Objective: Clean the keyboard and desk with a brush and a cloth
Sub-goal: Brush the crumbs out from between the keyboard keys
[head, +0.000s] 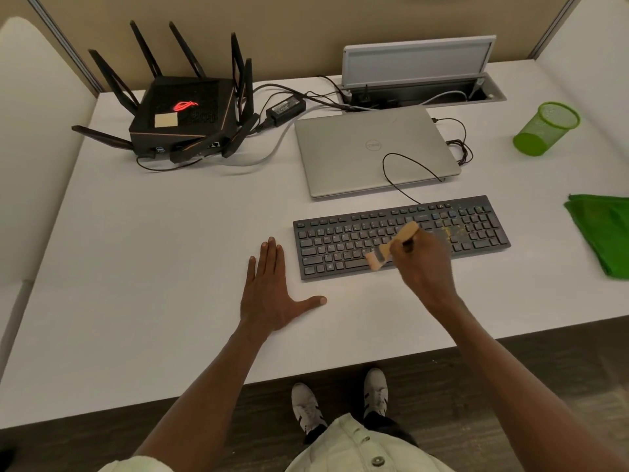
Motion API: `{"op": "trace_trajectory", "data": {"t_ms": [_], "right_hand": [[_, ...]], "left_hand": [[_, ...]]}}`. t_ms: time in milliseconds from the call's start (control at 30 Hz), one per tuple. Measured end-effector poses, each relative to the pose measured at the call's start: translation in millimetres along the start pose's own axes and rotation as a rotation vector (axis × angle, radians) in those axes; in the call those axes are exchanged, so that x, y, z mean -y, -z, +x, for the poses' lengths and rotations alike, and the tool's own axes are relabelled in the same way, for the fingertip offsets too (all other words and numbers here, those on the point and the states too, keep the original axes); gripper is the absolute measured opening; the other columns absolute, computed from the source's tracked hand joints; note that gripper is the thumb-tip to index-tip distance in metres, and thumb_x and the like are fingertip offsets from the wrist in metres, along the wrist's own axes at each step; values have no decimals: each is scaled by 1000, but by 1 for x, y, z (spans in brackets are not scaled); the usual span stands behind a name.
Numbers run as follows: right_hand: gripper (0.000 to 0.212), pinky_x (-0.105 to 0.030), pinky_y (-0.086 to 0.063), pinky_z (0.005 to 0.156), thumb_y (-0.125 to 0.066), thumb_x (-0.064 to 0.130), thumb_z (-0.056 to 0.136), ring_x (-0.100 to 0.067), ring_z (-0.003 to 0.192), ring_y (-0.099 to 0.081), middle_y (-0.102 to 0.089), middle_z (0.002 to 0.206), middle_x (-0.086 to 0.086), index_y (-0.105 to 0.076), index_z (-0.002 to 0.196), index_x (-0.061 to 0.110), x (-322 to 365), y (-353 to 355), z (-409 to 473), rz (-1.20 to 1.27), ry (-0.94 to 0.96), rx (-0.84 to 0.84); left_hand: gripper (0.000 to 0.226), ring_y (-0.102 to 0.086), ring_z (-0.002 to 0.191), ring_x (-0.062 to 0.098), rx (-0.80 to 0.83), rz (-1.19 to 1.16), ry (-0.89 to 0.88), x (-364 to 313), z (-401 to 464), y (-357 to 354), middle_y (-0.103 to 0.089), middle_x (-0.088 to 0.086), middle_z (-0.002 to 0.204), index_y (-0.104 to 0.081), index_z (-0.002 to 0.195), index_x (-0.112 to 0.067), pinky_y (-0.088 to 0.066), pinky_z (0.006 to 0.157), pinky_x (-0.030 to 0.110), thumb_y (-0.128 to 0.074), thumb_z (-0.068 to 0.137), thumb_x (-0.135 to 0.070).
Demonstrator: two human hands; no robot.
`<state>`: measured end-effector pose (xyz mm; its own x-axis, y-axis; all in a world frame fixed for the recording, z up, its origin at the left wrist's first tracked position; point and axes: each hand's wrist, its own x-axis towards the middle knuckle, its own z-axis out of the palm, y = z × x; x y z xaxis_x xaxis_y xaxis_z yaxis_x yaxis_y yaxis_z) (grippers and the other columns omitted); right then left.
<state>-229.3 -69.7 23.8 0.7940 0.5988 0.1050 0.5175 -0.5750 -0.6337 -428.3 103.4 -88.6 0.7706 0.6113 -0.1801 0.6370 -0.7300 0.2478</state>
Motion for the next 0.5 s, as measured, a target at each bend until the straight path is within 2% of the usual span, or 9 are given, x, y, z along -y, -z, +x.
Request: {"op": "trace_trajectory", "data": {"t_ms": [100, 200, 333, 500], "right_hand": [[48, -14, -35, 42, -46, 16, 103, -11, 35, -41, -50, 45, -3, -50, 56, 9, -4, 8, 5, -70, 32, -81], [36, -14, -37, 45, -49, 16, 101, -6, 40, -44, -55, 52, -1, -59, 68, 5, 8, 3, 11, -16, 64, -42], [20, -10, -37, 48, -54, 13, 98, 0, 47, -48, -59, 61, 3, -65, 82, 9, 23, -13, 16, 29, 187, 18], [24, -15, -35, 43, -54, 13, 98, -4, 44, -48, -56, 57, 3, -63, 78, 5, 19, -25, 10, -17, 174, 88]], "left_hand": [[148, 23, 155, 19, -11, -10, -2, 0, 0, -1, 24, 8, 168, 11, 161, -7, 9, 127, 43, -20, 59, -110], [148, 23, 155, 19, -19, -21, -8, 1, 0, -1, 23, 8, 168, 9, 161, -6, 9, 127, 42, -22, 60, -110], [149, 24, 154, 19, -14, -15, -7, 0, 0, 0, 24, 8, 168, 9, 161, -6, 11, 126, 41, -20, 59, -110], [149, 24, 155, 19, -11, -6, 3, 0, 0, -1, 24, 8, 168, 10, 161, -6, 10, 127, 42, -16, 58, -111]]}}
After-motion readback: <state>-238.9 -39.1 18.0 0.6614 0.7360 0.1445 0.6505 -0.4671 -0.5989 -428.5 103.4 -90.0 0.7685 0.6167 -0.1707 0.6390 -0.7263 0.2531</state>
